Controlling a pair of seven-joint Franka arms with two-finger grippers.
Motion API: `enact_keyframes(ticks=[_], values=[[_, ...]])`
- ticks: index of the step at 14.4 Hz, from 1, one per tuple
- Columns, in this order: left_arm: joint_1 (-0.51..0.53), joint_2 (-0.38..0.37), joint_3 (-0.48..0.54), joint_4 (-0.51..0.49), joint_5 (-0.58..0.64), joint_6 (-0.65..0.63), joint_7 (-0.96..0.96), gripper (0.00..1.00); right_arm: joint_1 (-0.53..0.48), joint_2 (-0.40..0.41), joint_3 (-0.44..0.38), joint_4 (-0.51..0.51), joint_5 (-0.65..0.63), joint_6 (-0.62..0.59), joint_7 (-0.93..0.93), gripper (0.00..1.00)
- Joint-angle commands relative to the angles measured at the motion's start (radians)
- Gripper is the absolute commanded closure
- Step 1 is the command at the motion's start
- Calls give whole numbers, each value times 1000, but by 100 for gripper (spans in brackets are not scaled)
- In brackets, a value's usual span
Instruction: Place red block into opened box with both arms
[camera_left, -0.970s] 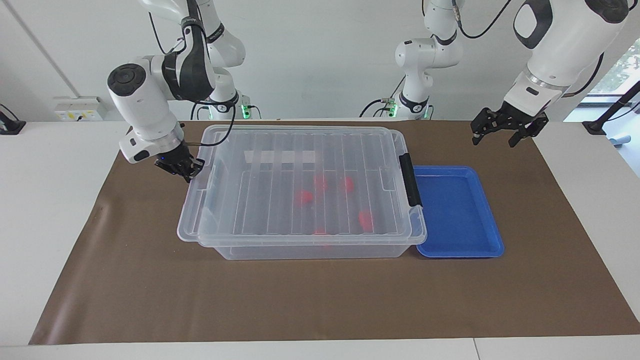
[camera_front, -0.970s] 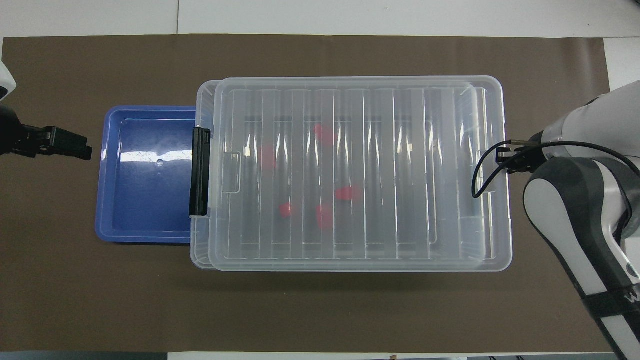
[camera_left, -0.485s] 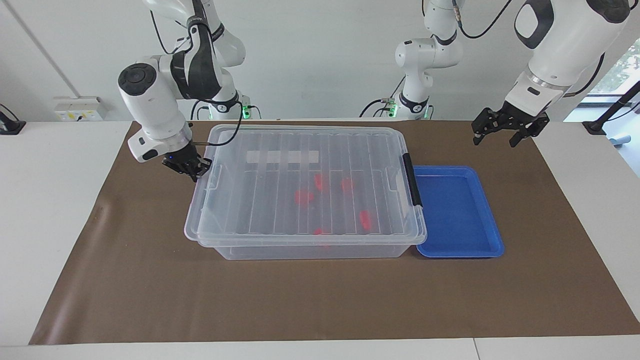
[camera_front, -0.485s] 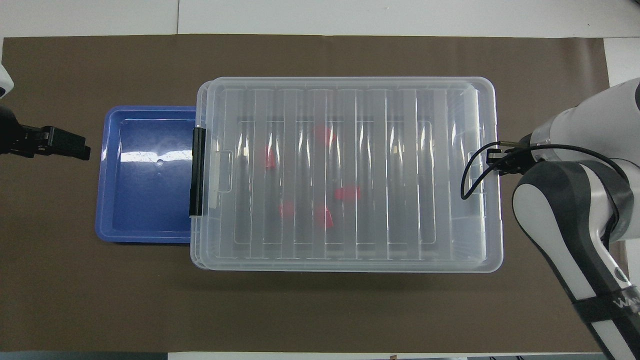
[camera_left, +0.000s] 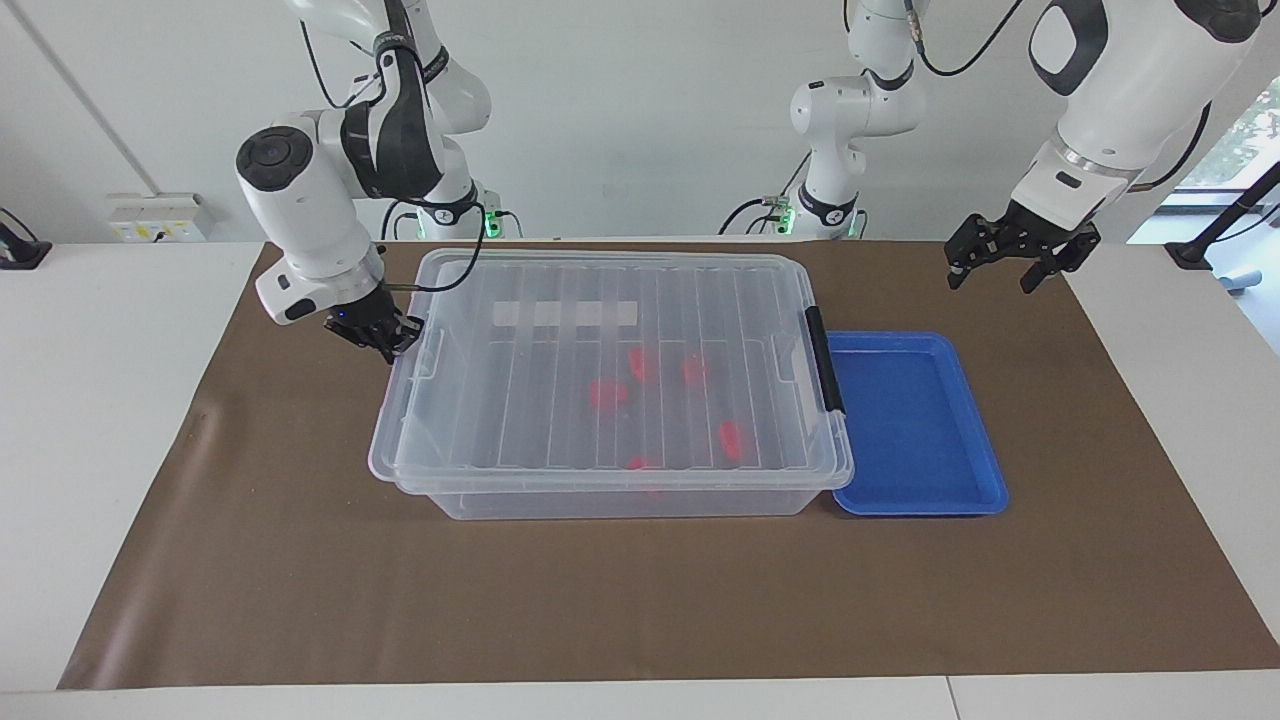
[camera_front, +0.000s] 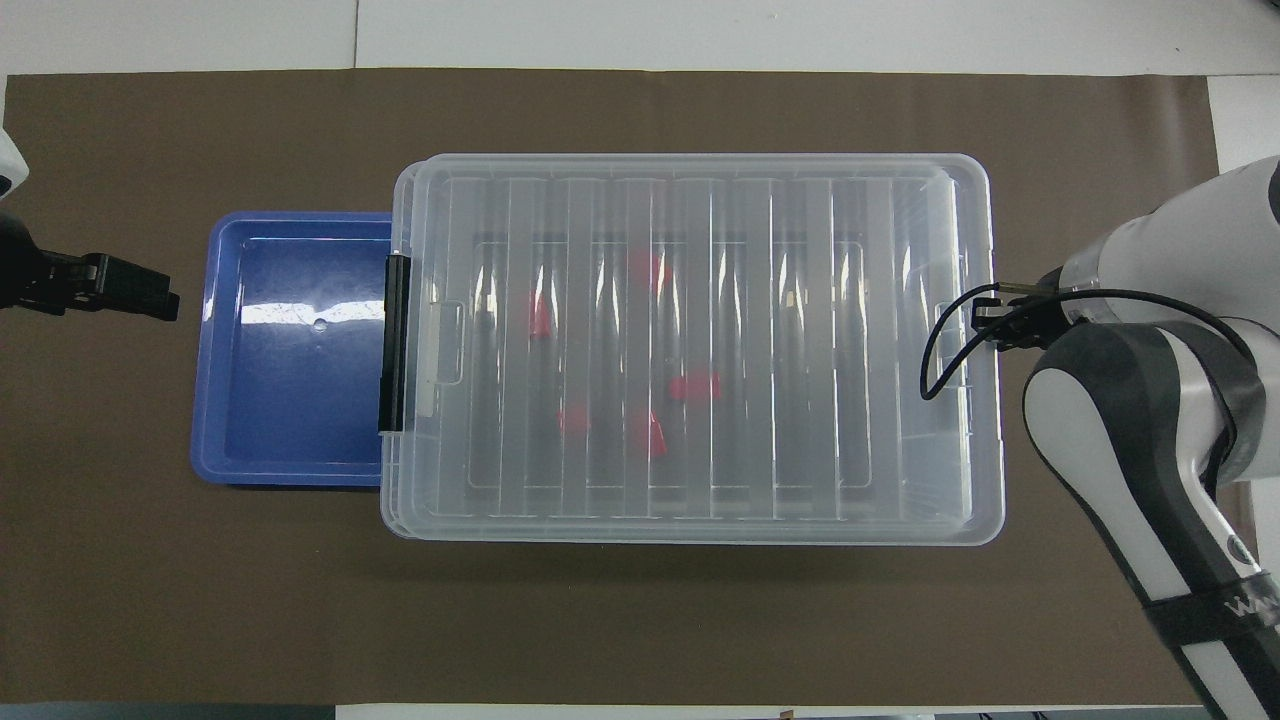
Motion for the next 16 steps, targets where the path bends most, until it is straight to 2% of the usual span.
enact_keyframes(ticks=[1, 7, 11, 12, 13, 16], values=[[3, -20, -1, -17, 20, -6, 13, 0, 18, -25, 5, -28, 5, 14, 61, 100], [9, -23, -1, -20, 20, -9, 5, 0, -2, -15, 2, 7, 5, -12, -32, 100], [11, -23, 2, -20, 20, -8, 5, 0, -48, 7, -2, 188, 6, -214, -46, 100], [11, -23, 2, -20, 20, -8, 4, 0, -63, 2, -2, 222, 8, -260, -52, 57], [11, -23, 0, -20, 20, -8, 5, 0, -71, -9, -2, 243, 8, -293, -74, 1], [11, -23, 0, -20, 20, -8, 4, 0, -79, -16, -6, 334, 5, -357, -80, 0]])
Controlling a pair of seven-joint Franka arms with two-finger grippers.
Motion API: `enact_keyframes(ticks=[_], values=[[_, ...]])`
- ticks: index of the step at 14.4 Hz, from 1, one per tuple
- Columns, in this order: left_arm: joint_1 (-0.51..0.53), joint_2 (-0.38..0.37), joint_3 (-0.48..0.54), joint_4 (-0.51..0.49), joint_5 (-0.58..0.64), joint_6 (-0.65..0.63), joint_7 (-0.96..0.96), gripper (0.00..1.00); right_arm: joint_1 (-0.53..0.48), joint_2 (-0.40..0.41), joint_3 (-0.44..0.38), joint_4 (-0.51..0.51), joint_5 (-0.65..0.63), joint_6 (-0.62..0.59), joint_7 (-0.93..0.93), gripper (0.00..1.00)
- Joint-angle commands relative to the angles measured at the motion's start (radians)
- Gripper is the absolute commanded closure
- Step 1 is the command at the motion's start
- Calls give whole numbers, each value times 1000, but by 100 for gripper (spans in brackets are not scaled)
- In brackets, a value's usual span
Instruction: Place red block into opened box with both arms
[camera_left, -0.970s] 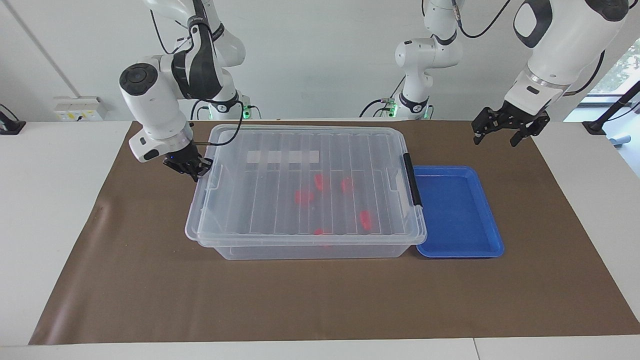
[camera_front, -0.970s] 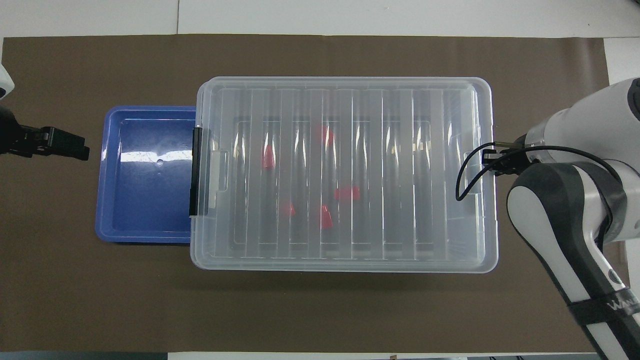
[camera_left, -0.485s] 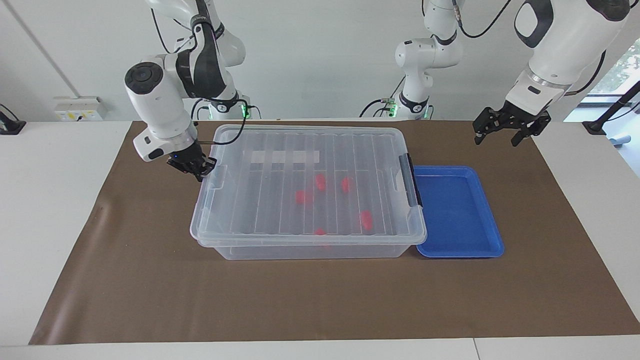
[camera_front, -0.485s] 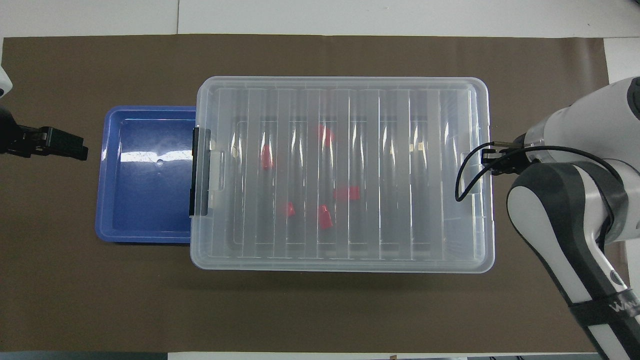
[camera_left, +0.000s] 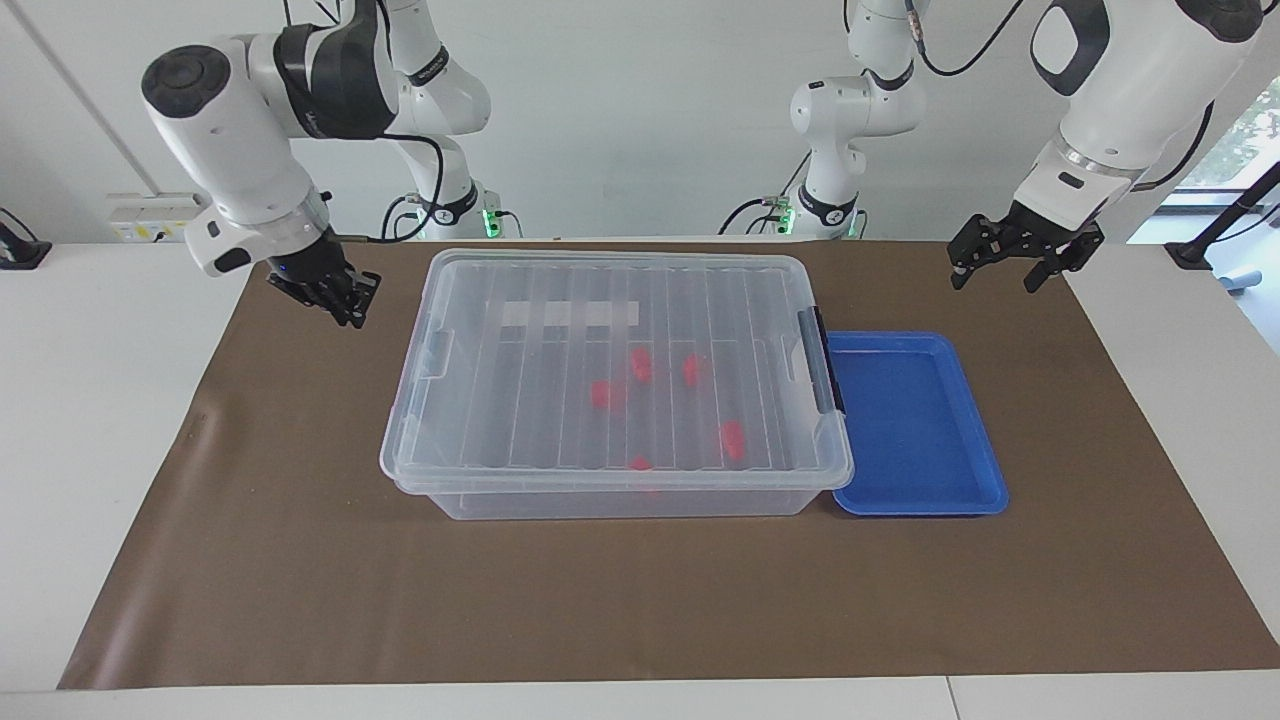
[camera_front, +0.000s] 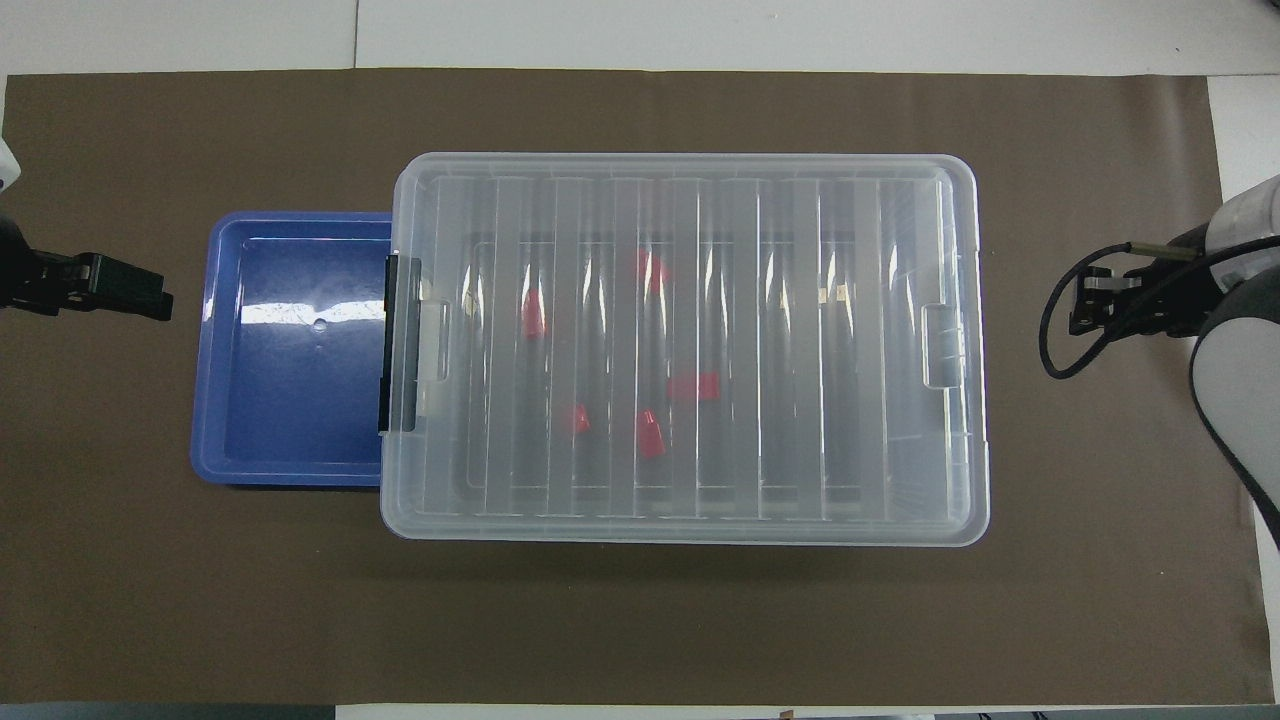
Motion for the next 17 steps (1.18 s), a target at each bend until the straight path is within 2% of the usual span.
enact_keyframes(ticks=[1, 5, 6, 8, 9, 11, 17], values=[[8, -23, -4, -20, 18, -8, 5, 0, -16, 10, 2, 93, 0, -86, -19, 0], [8, -23, -4, -20, 18, -9, 4, 0, -63, 15, -1, 78, 1, -86, -25, 0], [8, -23, -3, -20, 18, -8, 4, 0, -30, 15, -24, 79, -6, -89, -25, 0], [8, -23, -4, -20, 18, -9, 4, 0, 65, 16, -160, 78, -5, -79, -51, 0], [8, -23, -4, -20, 18, -8, 4, 0, 70, 15, -171, 67, -5, -61, -106, 0], [8, -23, -3, -20, 18, -8, 5, 0, 69, 12, -168, 64, -5, -42, -175, 0], [8, -23, -4, -20, 18, -8, 5, 0, 72, 13, -165, 68, 6, -37, -179, 0]])
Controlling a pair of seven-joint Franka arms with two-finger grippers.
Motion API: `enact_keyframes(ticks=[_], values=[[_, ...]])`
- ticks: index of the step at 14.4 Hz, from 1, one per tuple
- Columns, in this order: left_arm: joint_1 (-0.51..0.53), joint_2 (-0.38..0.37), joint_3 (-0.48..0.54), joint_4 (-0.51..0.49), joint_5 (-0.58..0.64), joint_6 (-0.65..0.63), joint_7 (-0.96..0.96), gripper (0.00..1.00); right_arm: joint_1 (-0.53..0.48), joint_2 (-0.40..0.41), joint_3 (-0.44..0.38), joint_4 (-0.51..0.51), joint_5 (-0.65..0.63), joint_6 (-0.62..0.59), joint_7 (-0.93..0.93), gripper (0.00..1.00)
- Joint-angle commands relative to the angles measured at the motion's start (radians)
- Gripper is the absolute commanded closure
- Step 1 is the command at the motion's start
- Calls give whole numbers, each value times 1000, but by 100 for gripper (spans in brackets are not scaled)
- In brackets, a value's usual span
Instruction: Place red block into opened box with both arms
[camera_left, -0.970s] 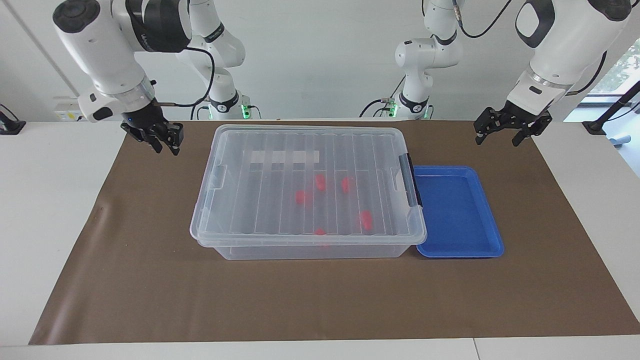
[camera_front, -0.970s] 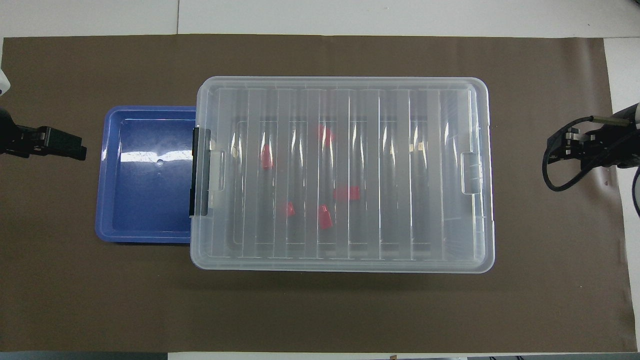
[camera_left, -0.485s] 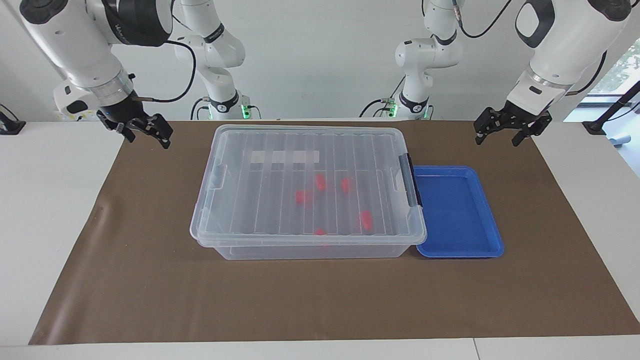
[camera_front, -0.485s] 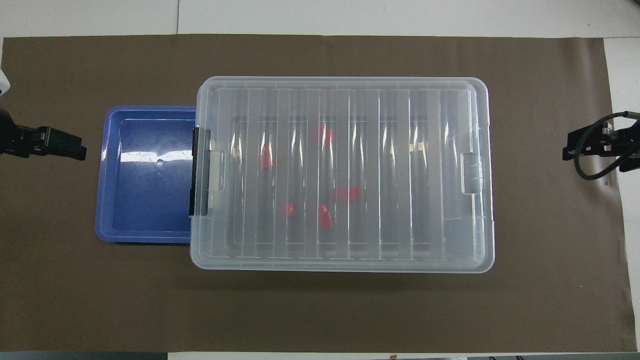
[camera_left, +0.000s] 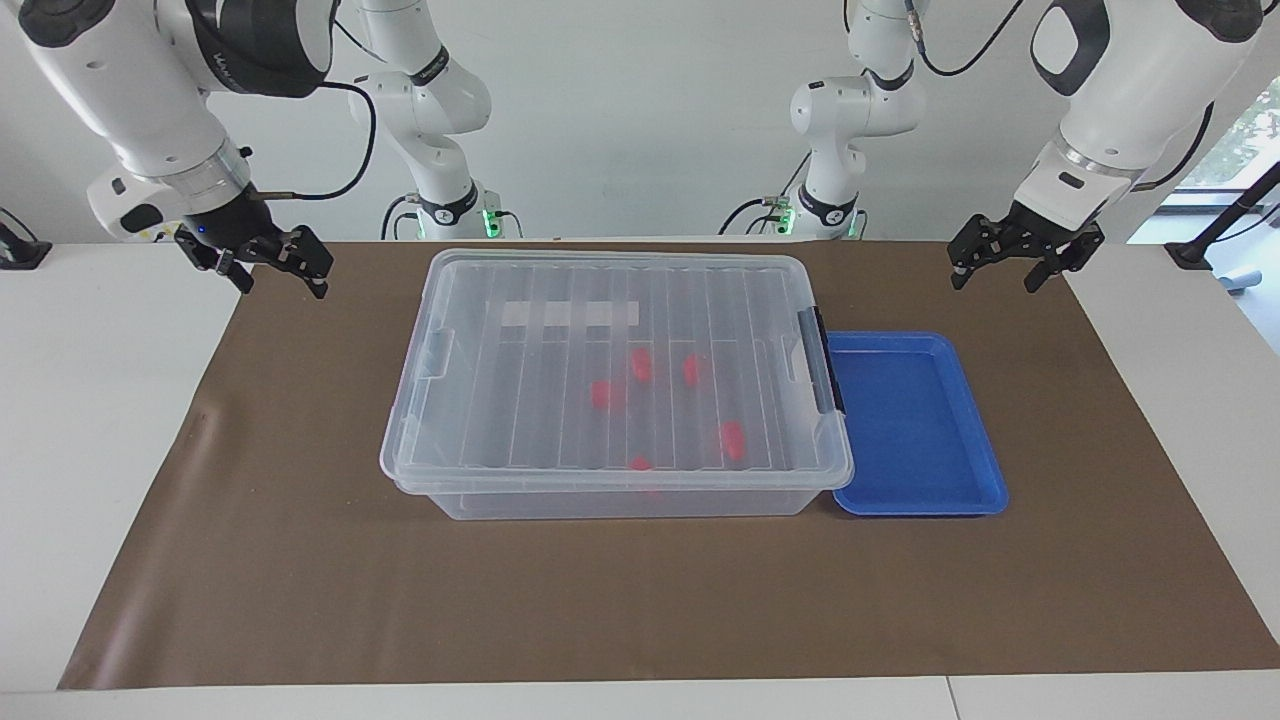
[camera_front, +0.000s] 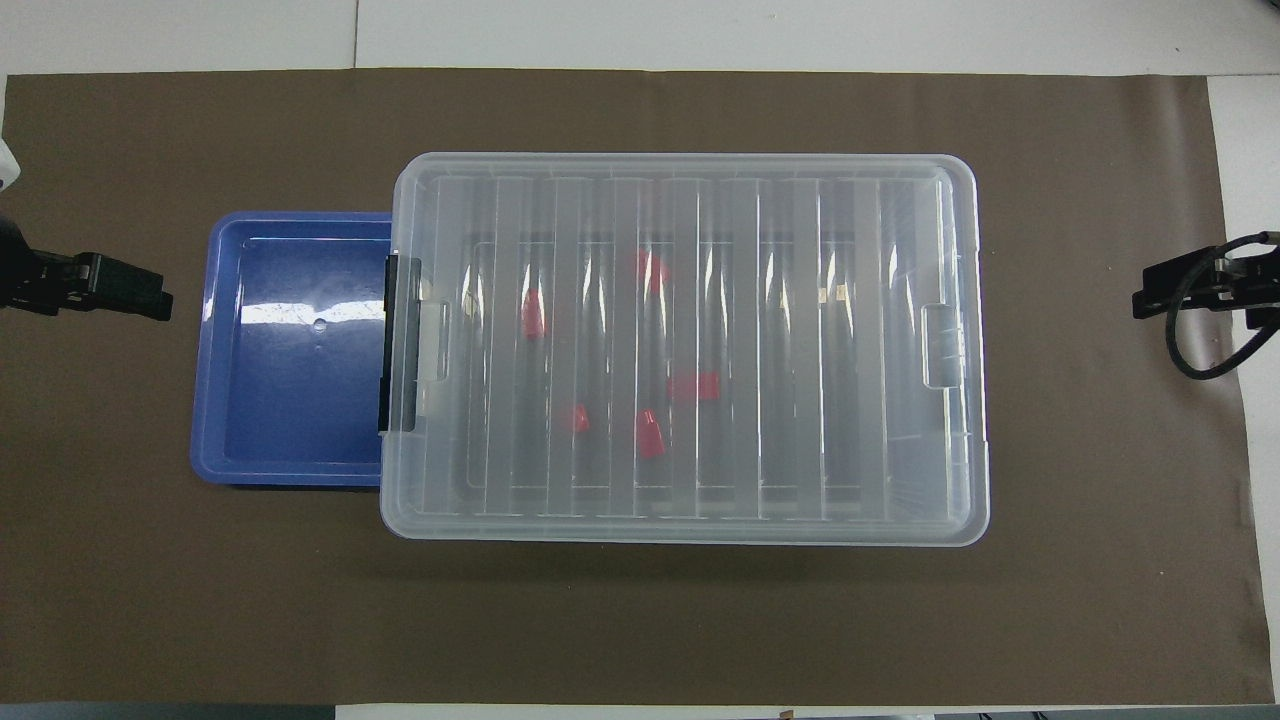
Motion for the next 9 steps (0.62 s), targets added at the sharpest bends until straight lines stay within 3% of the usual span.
enact_keyframes(ticks=[1, 9], values=[[8, -23, -4, -20, 18, -9, 4, 0, 3, -2, -2, -2, 6, 15, -18, 0], [8, -23, -4, -20, 18, -8, 4, 0, 3, -2, -1, -2, 8, 35, -21, 0]])
